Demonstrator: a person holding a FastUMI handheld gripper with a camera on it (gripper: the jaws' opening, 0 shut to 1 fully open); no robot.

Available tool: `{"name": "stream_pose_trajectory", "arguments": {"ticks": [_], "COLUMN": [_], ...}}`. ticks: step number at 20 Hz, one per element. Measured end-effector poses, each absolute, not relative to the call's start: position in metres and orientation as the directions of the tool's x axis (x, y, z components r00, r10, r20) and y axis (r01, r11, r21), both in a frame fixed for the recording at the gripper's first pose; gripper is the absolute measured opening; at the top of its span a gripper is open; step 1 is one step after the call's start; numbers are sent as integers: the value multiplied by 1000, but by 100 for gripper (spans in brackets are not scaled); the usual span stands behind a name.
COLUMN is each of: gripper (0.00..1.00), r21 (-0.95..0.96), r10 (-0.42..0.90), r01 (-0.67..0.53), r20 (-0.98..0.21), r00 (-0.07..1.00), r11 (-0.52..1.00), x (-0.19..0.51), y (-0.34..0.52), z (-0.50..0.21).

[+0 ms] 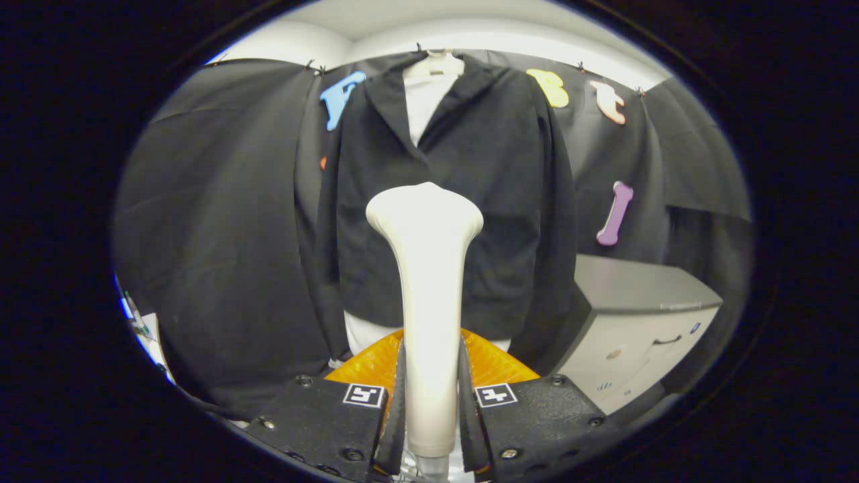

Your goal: Iron the clothes twice with a garment steamer, once on the left side and once on the right side.

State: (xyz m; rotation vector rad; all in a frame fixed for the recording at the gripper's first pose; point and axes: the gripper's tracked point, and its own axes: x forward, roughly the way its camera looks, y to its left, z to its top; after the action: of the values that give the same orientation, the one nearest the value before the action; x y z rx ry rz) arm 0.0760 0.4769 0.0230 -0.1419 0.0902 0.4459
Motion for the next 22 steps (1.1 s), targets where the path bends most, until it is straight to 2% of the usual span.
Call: {"name": "stream_pose_trajectory", "arguments": {"ticks": [4,8,17,22], "gripper": [36,36,36,36], "r21": [-113,-122,-140,-153], "r10": [451,481,509,390], "r01": [-441,-466,-503,-368], "r20": [87,241,439,537], "r00": [888,843,740,748], "r11": [890,876,853,917], "x": [82,82,97,127], "y": [506,544,609,613], "z": [109,168,260,304]}}
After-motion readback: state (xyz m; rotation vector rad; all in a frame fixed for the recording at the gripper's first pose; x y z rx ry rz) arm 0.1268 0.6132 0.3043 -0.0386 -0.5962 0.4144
